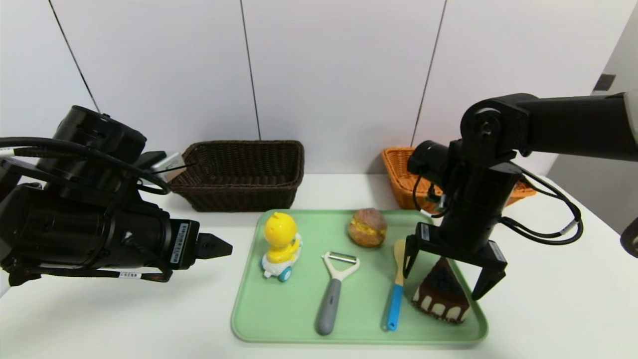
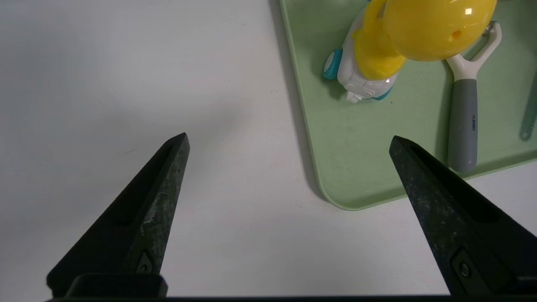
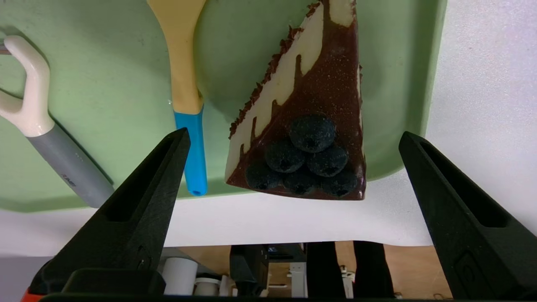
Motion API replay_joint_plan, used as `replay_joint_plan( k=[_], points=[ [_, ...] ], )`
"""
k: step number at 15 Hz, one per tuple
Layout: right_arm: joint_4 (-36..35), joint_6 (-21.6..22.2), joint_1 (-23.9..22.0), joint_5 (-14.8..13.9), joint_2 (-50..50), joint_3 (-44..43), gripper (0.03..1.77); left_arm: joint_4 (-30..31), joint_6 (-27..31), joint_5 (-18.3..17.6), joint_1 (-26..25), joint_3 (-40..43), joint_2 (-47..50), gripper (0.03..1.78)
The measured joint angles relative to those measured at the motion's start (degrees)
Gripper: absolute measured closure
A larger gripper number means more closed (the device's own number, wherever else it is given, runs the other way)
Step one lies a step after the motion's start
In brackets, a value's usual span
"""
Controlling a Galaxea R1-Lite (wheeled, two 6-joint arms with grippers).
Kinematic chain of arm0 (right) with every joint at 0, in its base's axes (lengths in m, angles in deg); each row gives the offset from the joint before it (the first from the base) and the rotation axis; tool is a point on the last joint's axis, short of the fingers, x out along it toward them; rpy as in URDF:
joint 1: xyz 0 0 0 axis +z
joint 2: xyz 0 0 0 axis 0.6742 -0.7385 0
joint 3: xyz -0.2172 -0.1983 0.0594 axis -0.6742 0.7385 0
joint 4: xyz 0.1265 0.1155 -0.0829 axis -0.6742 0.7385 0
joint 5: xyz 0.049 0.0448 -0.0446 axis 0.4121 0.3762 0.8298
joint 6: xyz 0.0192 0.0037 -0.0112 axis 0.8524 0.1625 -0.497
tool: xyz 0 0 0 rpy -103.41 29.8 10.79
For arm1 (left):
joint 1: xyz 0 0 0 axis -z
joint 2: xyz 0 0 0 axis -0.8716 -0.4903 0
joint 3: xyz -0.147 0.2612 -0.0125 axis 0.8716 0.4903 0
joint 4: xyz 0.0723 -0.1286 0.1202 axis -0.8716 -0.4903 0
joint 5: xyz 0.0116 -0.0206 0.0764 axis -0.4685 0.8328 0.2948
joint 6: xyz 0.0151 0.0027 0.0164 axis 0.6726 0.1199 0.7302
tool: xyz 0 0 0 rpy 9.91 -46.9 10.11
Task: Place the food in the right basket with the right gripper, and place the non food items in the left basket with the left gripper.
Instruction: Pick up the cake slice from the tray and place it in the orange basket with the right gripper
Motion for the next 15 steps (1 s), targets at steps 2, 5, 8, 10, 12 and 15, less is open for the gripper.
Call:
replay_joint_plan(
  k=[2, 5, 8, 10, 12, 15],
  points=[
    [0.0, 0.0, 0.0, 0.0, -0.5, 0.0, 0.09, 0.0, 0.0, 0.0, 0.0, 0.0, 0.1, 0.12],
    [0.0, 0.1, 0.0, 0.2, -1.2, 0.1, 0.58, 0.0, -0.1, 0.0, 0.0, 0.2, 0.7, 0.12],
    [0.1, 0.1, 0.0, 0.2, -1.7, 0.1, 0.93, -0.1, -0.2, 0.0, 0.0, 0.9, 1.6, 0.12],
    [0.1, 0.4, 0.1, 0.2, -1.8, 0.1, 1.07, -0.1, -0.4, 0.0, 0.0, 1.2, 2.3, 0.12],
    [0.2, 0.4, 0.1, 0.3, -1.6, 0.0, 1.10, 0.0, -2.0, 0.0, -0.1, 1.3, 2.8, 0.12],
    [3.4, 0.1, 0.1, 0.8, 0.4, -1.7, 1.11, 0.0, -2.3, 0.0, -0.1, 1.4, 3.6, 0.12]
  ],
)
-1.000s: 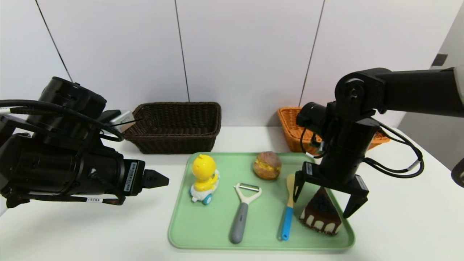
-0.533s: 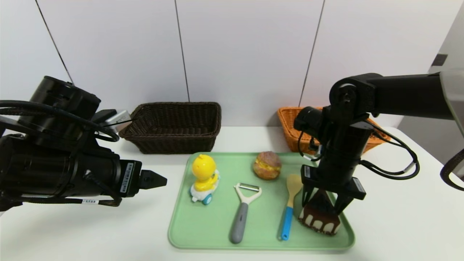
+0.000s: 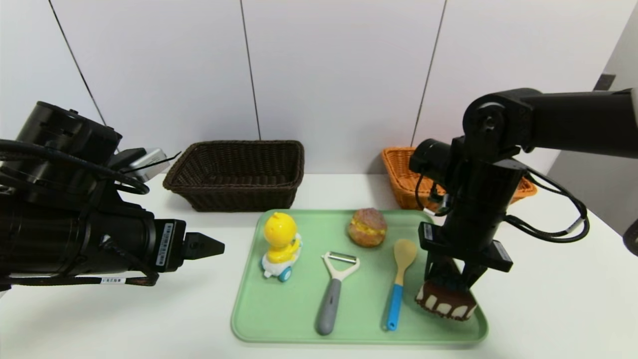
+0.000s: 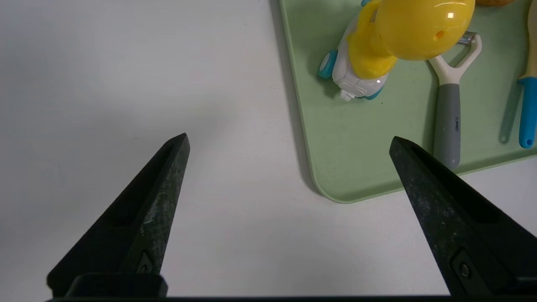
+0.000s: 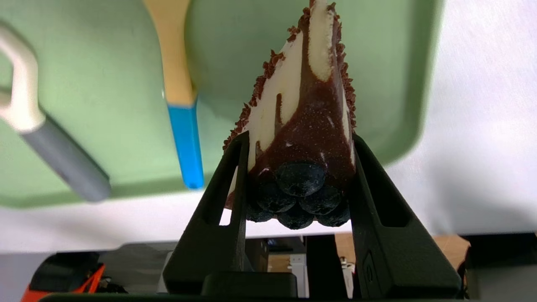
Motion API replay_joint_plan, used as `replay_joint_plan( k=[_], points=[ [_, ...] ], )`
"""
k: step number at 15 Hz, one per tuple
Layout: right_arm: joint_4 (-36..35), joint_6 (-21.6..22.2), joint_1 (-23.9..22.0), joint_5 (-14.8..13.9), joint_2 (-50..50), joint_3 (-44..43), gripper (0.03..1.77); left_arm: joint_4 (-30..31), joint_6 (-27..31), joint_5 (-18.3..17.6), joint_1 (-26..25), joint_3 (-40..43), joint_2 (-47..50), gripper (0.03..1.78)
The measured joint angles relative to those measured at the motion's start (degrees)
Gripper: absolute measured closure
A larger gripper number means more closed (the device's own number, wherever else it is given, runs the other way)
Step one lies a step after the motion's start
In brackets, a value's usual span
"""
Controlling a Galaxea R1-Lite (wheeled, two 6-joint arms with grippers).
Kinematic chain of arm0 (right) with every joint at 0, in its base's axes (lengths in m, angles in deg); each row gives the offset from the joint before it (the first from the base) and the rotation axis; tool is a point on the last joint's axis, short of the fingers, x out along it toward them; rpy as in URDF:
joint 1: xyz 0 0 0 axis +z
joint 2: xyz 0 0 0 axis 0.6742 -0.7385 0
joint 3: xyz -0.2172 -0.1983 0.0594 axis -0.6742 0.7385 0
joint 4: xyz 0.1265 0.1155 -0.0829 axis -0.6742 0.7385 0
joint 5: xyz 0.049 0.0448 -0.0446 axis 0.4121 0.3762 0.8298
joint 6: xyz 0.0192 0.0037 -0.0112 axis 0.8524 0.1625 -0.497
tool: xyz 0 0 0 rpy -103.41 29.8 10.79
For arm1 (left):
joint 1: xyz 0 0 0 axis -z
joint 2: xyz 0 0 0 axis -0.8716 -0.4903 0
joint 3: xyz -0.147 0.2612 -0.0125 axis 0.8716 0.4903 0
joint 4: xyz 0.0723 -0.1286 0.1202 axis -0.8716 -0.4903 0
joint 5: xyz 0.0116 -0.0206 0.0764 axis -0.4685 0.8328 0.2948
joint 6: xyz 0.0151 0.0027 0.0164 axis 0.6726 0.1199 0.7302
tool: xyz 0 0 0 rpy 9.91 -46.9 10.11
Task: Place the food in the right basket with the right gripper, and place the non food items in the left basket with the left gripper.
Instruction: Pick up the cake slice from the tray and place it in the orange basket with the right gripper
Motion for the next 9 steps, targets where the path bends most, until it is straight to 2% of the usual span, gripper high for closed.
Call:
replay_joint_plan(
  k=[2, 4, 6, 9],
  points=[
    [4.4, -0.4, -1.1, 2.2, 1.8, -3.6, 1.11, 0.0, 0.0, 0.0, 0.0, -0.1, 0.2, 0.12],
    [5.3, -1.3, -2.7, 3.4, 4.9, -5.6, 1.11, 0.0, -0.1, -0.1, 0.1, -0.2, 0.4, 0.12],
    [0.6, -1.6, -4.1, 4.3, 8.7, -6.1, 1.11, 0.0, 0.0, -0.3, 0.1, -0.2, 0.5, 0.12],
    [-12.5, -1.6, -7.6, 6.9, 13.5, -6.3, 1.11, 0.0, -0.2, -0.4, 0.1, 0.0, 0.6, 0.12]
  ],
)
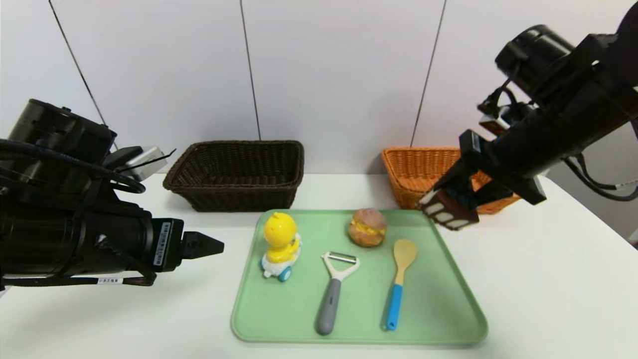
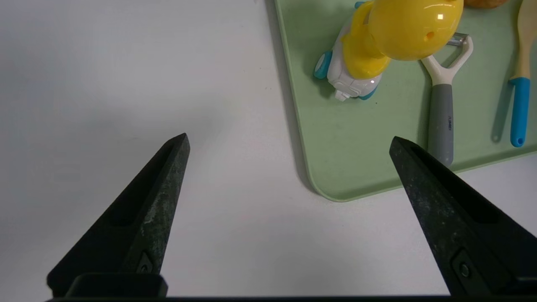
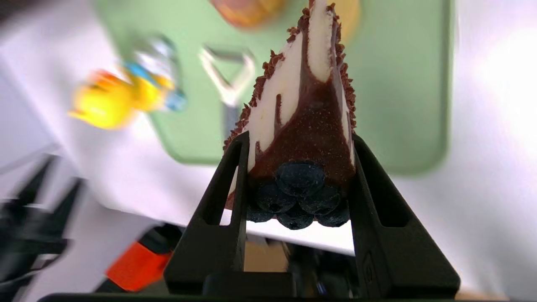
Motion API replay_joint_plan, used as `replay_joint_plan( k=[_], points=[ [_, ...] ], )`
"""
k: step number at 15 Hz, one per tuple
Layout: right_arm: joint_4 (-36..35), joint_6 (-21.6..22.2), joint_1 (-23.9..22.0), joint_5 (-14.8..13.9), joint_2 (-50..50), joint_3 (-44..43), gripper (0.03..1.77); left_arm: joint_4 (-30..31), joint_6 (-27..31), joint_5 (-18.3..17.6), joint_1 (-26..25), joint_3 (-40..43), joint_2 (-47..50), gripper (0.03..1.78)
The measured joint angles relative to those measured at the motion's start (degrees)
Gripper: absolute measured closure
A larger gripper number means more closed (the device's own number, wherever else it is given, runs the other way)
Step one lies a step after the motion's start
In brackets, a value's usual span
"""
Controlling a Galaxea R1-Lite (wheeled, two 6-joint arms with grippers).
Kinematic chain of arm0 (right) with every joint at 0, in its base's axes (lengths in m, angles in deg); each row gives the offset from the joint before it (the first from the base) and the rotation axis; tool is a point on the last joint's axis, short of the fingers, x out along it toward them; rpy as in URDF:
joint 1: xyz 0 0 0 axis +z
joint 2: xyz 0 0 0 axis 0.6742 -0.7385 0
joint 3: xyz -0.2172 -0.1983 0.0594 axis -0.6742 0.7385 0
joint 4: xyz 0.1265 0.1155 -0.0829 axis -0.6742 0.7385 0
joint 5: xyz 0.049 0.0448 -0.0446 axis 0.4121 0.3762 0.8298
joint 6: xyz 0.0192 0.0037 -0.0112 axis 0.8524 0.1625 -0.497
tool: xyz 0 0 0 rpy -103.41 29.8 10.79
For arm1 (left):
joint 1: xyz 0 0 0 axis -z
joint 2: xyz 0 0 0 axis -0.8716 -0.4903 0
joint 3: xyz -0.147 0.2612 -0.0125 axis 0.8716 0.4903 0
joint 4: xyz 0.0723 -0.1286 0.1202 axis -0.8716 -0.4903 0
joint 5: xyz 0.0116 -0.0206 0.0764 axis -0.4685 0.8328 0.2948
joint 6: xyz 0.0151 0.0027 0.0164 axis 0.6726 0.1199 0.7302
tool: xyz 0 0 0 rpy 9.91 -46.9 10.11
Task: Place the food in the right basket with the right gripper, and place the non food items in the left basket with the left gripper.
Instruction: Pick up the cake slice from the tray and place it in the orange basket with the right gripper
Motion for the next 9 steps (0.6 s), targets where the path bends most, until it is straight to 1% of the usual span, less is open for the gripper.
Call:
replay_joint_plan(
  k=[3, 5, 6, 9],
  points=[
    [-13.2, 0.1, -4.4, 0.3, 1.5, 0.0, 1.11, 0.0, -0.6, 0.0, 0.0, -0.1, 0.7, 0.12],
    [-21.5, 0.5, -7.5, 0.3, 0.7, 0.0, 1.11, 0.0, -0.4, 0.0, 0.0, -0.2, 1.6, 0.12],
    [-25.3, 1.2, -8.7, 0.3, -0.2, 0.0, 1.11, 0.0, -0.2, -0.1, 0.0, -0.1, 2.1, 0.12],
    [-36.0, 5.6, -12.0, 0.2, -4.3, 0.0, 1.11, 0.0, 0.2, 0.1, 0.5, 0.9, 3.1, 0.12]
  ],
)
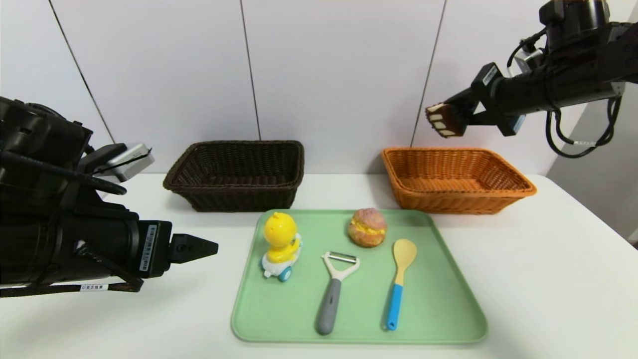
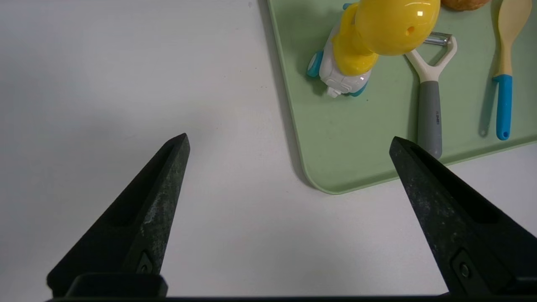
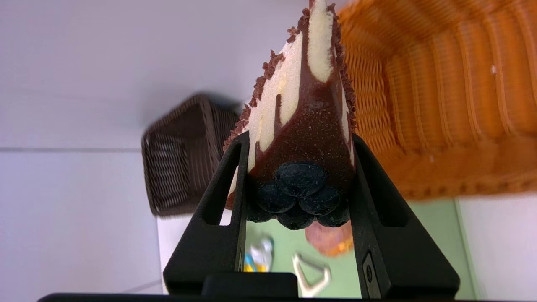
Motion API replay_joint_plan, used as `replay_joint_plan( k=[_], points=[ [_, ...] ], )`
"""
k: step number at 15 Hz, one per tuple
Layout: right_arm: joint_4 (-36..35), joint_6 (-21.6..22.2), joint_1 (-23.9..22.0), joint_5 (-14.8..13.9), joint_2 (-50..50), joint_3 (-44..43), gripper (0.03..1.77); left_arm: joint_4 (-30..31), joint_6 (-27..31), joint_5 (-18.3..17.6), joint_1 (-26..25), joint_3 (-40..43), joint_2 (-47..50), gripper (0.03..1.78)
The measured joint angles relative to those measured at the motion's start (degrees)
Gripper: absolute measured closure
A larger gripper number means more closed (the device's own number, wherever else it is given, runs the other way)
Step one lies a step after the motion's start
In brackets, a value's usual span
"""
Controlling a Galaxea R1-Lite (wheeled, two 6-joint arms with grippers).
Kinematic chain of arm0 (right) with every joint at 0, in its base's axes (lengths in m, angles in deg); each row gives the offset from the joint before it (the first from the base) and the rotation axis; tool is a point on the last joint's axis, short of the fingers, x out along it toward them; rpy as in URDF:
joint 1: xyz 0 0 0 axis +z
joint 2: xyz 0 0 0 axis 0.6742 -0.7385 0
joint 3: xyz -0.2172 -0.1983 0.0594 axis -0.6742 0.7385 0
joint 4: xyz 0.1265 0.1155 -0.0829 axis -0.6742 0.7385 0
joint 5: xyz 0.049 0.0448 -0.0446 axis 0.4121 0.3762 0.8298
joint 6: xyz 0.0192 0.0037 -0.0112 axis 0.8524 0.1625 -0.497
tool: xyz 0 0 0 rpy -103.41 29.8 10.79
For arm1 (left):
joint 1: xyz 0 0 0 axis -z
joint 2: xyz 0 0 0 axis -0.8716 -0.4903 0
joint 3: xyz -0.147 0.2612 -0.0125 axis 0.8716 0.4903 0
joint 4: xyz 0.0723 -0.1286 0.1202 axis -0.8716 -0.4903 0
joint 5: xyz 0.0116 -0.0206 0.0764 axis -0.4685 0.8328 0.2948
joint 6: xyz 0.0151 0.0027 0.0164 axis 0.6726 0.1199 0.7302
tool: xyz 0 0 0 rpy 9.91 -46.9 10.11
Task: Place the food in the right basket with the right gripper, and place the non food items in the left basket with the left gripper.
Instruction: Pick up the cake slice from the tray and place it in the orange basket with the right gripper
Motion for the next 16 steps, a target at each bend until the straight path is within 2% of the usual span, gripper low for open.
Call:
replay_joint_plan(
  k=[5, 10, 16],
  points=[
    [-6.4, 4.6, -1.9, -0.3, -8.5, 0.0, 1.11, 2.4, 0.4, -0.1, 0.3, 0.2, 0.2, 0.12],
    [-8.2, 5.2, -2.1, -0.3, -16.1, 0.0, 1.13, 2.6, 0.2, -0.2, 0.4, 0.3, -0.1, 0.12],
    [-9.4, 5.6, -2.1, -0.4, -19.4, -0.1, 1.13, 2.6, 0.0, -0.2, 0.4, 0.2, -0.8, 0.12]
  ],
)
